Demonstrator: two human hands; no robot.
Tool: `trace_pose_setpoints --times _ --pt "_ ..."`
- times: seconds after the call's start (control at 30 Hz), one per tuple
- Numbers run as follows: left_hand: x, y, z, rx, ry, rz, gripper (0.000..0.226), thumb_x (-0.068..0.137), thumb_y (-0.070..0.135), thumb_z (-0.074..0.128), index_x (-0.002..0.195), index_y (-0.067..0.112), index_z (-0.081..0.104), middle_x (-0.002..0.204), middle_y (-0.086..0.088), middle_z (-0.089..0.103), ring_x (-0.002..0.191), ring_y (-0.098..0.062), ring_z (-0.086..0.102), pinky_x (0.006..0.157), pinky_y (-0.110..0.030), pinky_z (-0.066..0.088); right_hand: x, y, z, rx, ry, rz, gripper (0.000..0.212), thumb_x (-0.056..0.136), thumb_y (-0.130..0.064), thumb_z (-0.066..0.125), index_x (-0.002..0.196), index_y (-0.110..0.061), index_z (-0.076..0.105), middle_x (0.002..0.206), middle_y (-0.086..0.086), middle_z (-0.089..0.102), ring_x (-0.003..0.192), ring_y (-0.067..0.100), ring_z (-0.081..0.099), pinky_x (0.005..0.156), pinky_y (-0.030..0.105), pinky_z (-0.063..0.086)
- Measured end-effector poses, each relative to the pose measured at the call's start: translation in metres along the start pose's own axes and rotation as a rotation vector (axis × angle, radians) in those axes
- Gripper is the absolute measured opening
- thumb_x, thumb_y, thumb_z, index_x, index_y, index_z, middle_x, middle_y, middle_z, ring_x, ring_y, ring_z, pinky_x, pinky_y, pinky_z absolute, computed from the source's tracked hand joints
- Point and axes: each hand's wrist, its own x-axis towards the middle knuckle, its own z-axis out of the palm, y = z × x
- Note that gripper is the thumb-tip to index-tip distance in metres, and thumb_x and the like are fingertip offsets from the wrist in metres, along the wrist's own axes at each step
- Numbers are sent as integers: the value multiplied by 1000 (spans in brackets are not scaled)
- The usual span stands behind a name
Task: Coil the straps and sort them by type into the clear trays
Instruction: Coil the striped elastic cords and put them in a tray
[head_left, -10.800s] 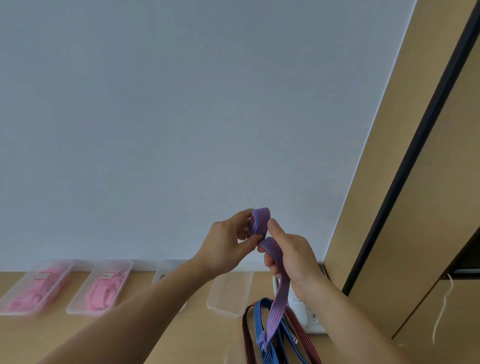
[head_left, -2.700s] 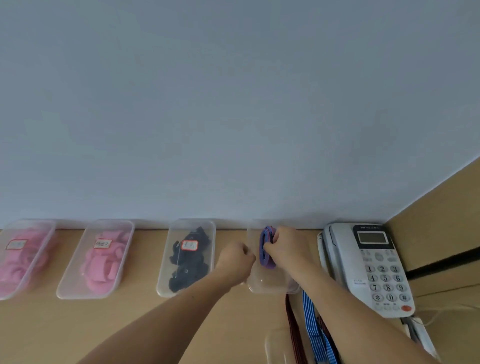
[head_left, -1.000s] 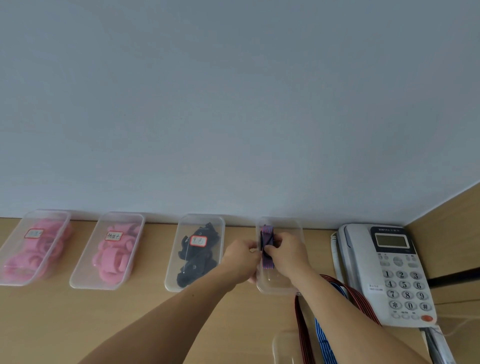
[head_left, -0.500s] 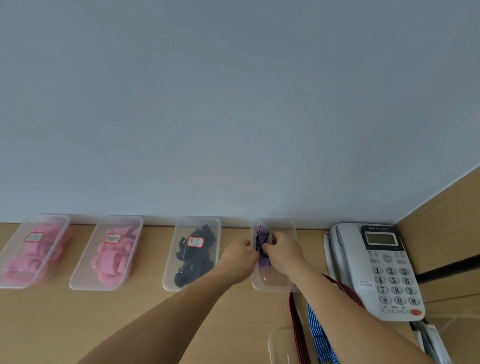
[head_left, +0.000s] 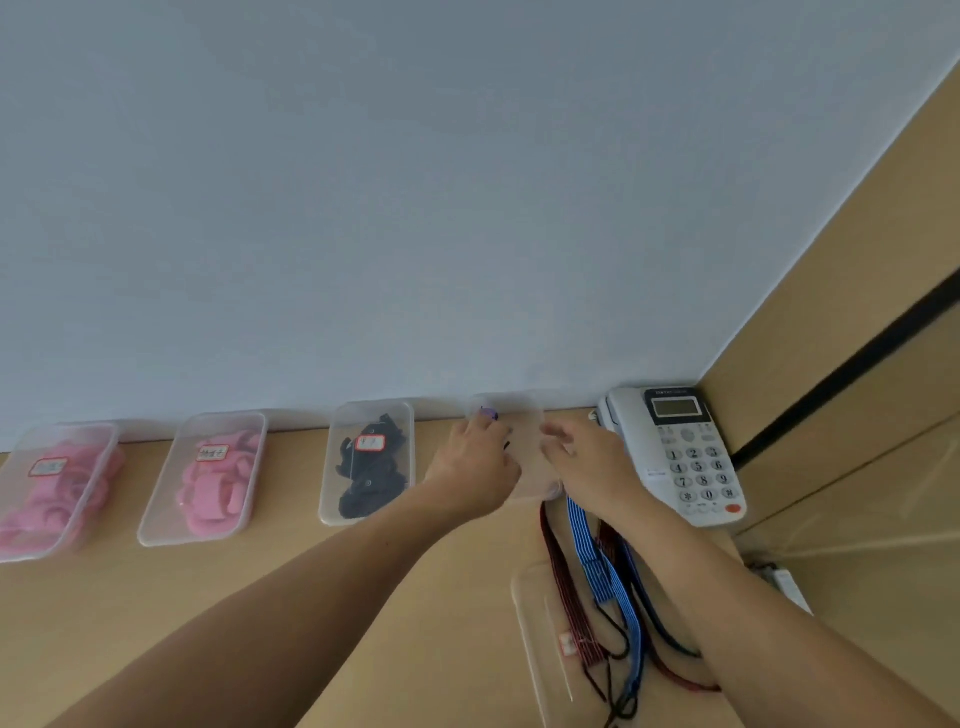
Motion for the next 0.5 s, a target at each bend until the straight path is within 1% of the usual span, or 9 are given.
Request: trace_pose_setpoints --times 0.1,0.2,0.23,0.27,0.33,0.37,0.4,0.47,0.5 --pt "-17 13 15 -23 -64 108 47 95 24 46 141 14 48 143 -7 46 134 -27 38 111 -39 34 -35 21 -13 15 32 67 31 97 -25 54 126 -22 63 124 -7 65 108 5 58 92 19 40" --pt "-31 29 27 -49 -67 172 44 97 26 47 141 18 50 141 -4 49 135 -24 39 111 -37 33 -67 45 -24 -57 14 149 22 96 -30 55 116 -27 66 112 -11 66 100 6 61 84 21 45" --pt "-35 34 30 -55 -66 189 43 98 26 47 140 18 51 139 -4 50 133 -23 41 110 -36 34 -76 53 -26 -96 -7 173 18 95 -32 56 108 -26 67 107 -10 68 97 8 63 81 23 48" --pt "-41 39 32 -55 -67 204 42 99 26 46 139 18 52 138 -4 52 131 -23 43 108 -35 35 -84 60 -27 -141 -37 193 19 94 -32 57 103 -20 69 102 -5 70 93 12 65 80 26 51" --pt "-49 48 34 -40 -73 221 43 98 24 46 140 17 53 136 -6 54 128 -23 46 108 -38 39 -95 73 -25 -229 -111 201 26 91 -31 59 90 -7 68 86 9 70 75 17 65 72 30 52" --pt "-53 52 34 -34 -75 216 43 97 23 46 139 16 54 136 -6 55 127 -23 48 108 -40 40 -100 79 -24 -265 -144 199 27 90 -31 59 78 -8 65 73 10 64 62 15 58 63 29 49" --pt "-56 56 35 -32 -79 205 43 97 23 45 138 16 54 136 -6 56 126 -23 49 107 -42 41 -103 84 -23 -293 -165 199 29 88 -30 58 65 -13 55 60 7 52 54 14 46 56 30 42" --pt "-63 60 37 -51 -86 175 41 97 22 45 136 15 57 134 -6 58 124 -23 52 106 -41 43 -108 93 -19 -345 -200 189 37 86 -30 59 58 -20 37 53 -3 34 48 12 33 52 30 32" --pt "-67 62 38 -72 -87 151 40 98 21 45 135 16 58 132 -5 59 122 -22 54 104 -39 44 -110 98 -15 -374 -216 186 38 86 -31 59 59 -20 36 53 -5 34 47 11 32 51 28 31"
